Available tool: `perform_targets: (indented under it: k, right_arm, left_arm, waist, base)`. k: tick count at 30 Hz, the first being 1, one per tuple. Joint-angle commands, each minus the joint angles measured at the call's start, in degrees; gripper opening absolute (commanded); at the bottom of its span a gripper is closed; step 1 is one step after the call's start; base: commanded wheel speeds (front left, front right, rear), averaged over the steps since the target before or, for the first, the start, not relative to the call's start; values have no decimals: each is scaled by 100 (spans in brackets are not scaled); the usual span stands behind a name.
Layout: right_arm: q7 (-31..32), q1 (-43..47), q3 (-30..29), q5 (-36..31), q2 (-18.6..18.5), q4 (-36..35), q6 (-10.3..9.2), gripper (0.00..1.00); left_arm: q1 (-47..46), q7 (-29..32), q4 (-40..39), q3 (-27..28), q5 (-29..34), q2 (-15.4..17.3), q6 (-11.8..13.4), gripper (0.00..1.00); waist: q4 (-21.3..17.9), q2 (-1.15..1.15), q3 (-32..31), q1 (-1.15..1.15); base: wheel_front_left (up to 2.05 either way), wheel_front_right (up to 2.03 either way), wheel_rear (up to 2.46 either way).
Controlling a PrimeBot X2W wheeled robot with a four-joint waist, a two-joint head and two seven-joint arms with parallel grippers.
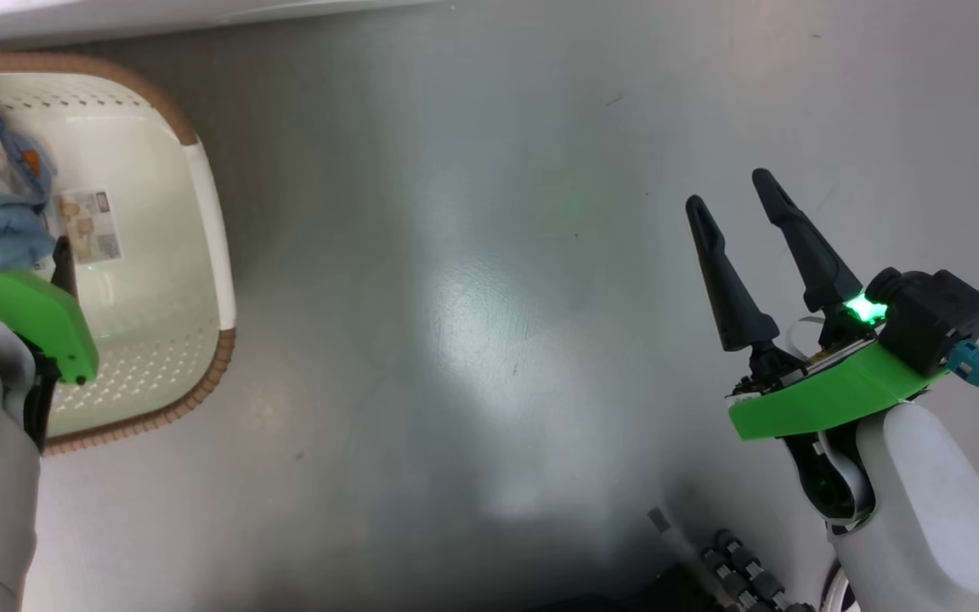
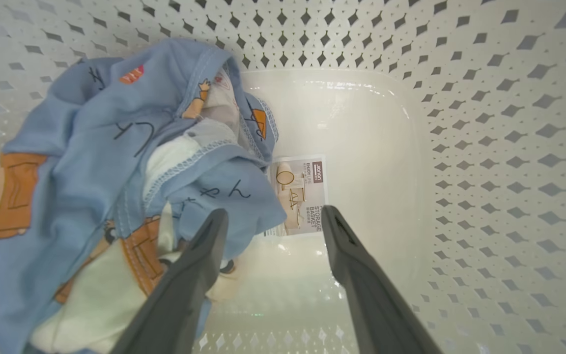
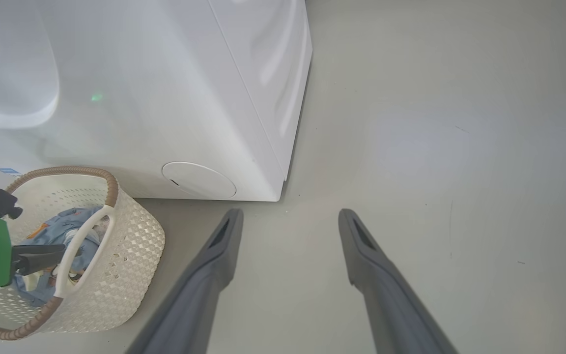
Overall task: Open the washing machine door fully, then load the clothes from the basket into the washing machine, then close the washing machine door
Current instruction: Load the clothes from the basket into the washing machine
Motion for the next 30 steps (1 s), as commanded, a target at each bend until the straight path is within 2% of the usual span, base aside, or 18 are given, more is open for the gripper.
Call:
perform_targets:
  k: [1, 27, 28, 29, 30]
  right_arm:
    - [-27, 203, 148, -45, -11, -126, 9, 100]
    - [-27, 239, 285, -65, -72, -254, 9, 100]
    - [-27, 242, 292, -67, -71, -259, 9, 100]
    - [-27, 251, 302, -71, -72, -260, 9, 100]
    - [-27, 263, 310, -75, -77, -258, 9, 100]
  left_arm:
    - [117, 13, -22, 66, -29, 327, -32, 100]
    - [39, 275, -21, -103, -175, 503, 210, 100]
    - [41, 283, -21, -110, -179, 517, 222, 93]
    - [51, 295, -21, -117, -183, 527, 236, 64]
    - [66, 306, -21, -114, -200, 527, 245, 43]
  waist:
    - [-34, 0, 34, 0]
    - [-168, 0, 209, 0]
    - [-175, 0, 209, 0]
    - [-181, 0, 198, 0]
    - [-183, 0, 182, 0]
  base:
    - [0, 0, 0]
    - [0, 0, 0]
    - [0, 0, 0]
    - [0, 0, 0]
    - [0, 0, 0]
